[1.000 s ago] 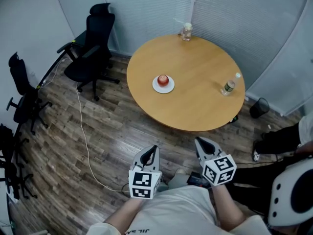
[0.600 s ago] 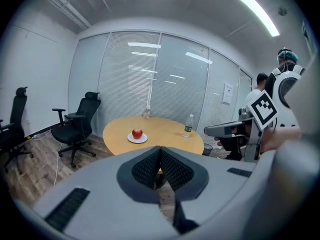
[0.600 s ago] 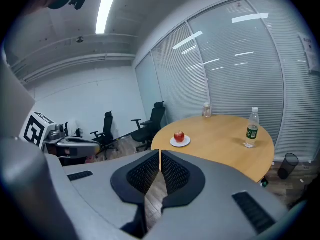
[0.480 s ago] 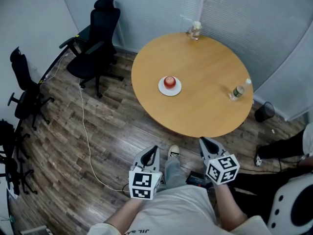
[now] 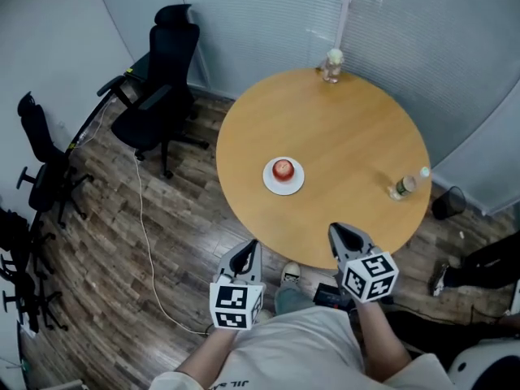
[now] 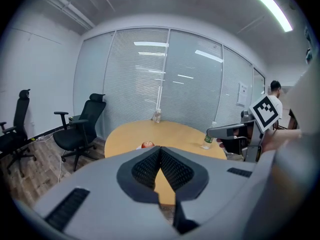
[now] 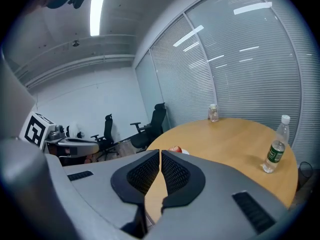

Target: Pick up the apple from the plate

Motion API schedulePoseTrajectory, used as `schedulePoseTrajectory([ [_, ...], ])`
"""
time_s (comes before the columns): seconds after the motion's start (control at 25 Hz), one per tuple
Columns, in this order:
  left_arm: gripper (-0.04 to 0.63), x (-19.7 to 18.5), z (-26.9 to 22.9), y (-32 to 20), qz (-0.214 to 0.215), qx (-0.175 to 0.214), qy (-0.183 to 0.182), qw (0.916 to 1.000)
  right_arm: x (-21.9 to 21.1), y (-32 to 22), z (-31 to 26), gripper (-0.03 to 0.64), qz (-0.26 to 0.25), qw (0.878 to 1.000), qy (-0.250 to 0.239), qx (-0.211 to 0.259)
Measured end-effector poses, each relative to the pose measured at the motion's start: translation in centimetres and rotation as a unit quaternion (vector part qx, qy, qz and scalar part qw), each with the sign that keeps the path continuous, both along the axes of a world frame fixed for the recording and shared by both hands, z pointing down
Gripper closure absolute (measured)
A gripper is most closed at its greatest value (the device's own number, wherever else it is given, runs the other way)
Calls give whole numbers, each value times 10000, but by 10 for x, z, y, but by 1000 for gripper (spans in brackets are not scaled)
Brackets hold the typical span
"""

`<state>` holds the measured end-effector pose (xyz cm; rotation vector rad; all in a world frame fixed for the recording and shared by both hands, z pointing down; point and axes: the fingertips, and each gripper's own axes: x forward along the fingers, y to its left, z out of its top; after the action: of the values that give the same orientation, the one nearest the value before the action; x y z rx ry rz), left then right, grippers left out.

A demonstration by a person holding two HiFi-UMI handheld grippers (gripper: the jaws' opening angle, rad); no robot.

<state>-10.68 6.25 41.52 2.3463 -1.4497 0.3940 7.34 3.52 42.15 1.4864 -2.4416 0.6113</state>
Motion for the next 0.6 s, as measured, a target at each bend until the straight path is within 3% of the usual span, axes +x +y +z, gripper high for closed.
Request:
schedulePoseTrajectory([
  [0.28, 593, 17, -4, -60, -127, 57, -37, 9999, 19, -59, 4, 583, -119, 9999, -10, -12],
  [0.6, 592, 40, -3, -83, -108, -12, -7, 9999, 34, -84, 1, 583, -143, 9999, -70, -27],
])
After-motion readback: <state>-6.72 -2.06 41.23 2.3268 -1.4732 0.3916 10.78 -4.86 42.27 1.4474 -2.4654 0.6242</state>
